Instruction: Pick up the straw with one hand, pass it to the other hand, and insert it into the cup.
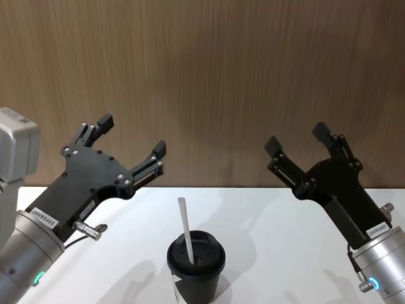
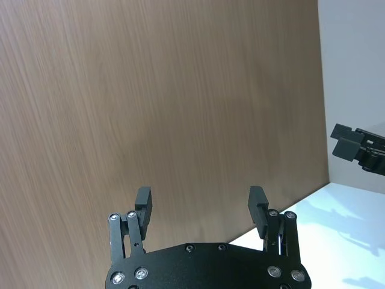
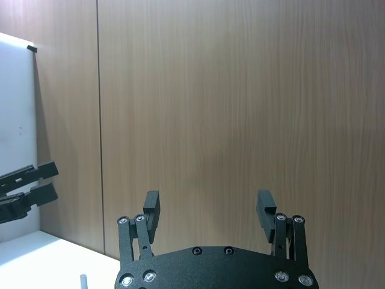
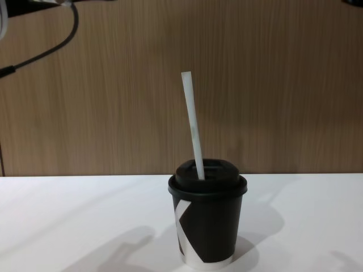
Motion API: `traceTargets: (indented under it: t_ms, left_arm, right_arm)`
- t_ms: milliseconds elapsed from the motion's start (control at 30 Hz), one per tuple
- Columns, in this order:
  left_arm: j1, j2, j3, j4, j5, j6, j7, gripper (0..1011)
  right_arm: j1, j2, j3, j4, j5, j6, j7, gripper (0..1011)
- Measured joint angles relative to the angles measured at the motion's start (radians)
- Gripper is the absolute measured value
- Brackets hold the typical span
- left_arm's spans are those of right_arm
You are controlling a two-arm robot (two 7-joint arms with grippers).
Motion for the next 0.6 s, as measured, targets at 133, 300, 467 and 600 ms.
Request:
traceTargets:
  t_ms: [133,300,467,600]
  left_arm:
    - [0.005,-0.001,-0.002,-0.002,0.007,-0.002,0.005,1003]
    - [0.008,-0.002,-0.003,-0.004,0.012,-0.004,0.009,1003]
    - [0.01,-0.002,-0.004,-0.005,0.015,-0.004,0.012,1003]
    - [0.012,-0.003,-0.004,-0.005,0.017,-0.005,0.013,1002]
  right_arm:
    - [0.0,-0.001,0.001,-0.001,-0.001,0.007,-0.005,1001]
    - [-0.001,-0.002,0.001,-0.002,-0.003,0.012,-0.009,1001]
    - [-0.001,-0.002,0.001,-0.003,-0.003,0.015,-0.011,1001]
    - [-0.001,-0.003,0.001,-0.003,-0.004,0.018,-0.013,1001]
